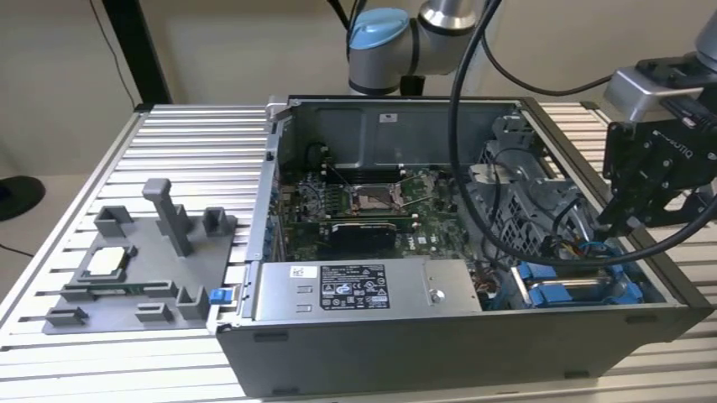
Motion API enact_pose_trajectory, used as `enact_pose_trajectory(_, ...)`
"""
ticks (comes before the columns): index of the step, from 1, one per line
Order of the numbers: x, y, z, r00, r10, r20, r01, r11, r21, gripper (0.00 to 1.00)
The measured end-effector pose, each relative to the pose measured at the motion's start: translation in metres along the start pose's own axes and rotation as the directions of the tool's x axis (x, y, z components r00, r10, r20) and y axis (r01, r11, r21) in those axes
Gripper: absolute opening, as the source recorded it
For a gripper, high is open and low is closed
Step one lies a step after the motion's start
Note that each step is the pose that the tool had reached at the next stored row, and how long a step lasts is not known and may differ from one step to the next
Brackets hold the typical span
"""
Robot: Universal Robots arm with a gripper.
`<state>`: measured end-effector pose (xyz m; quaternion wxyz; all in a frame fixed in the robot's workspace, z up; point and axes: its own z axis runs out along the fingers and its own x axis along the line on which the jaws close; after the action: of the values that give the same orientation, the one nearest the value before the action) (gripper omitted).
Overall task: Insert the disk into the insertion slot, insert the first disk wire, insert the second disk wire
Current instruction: 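Insert the second disk wire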
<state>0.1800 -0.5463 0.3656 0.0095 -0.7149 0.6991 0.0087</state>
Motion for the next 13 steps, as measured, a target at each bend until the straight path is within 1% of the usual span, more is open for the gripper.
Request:
enact_pose_trajectory(3,-0.0008,-0.0027,0.0000,1.0000,0.001,0.0000,-0.001,1.0000,-0.0017,1.00)
enact_pose_trajectory(5,-0.0014,-0.0042,0.0004,1.0000,0.002,0.0002,-0.002,1.0000,-0.0051,1.00)
enact_pose_trajectory(6,-0.0016,-0.0048,0.0006,1.0000,0.003,0.0002,-0.003,0.9999,-0.0099,1.00)
enact_pose_trajectory(7,-0.0016,-0.0053,0.0008,1.0000,0.004,0.0003,-0.004,0.9998,-0.0194,1.00)
enact_pose_trajectory(9,-0.0017,-0.0059,0.0011,1.0000,0.006,0.0001,-0.006,0.9990,-0.0445,1.00)
enact_pose_trajectory(10,-0.0018,-0.0063,0.0015,1.0000,0.006,0.0002,-0.006,0.9985,-0.0549,1.00)
enact_pose_trajectory(11,-0.0020,-0.0069,0.0018,1.0000,0.007,0.0003,-0.007,0.9982,-0.0600,1.00)
enact_pose_trajectory(13,-0.0028,-0.0085,0.0022,1.0000,0.007,0.0001,-0.007,0.9981,-0.0613,1.00)
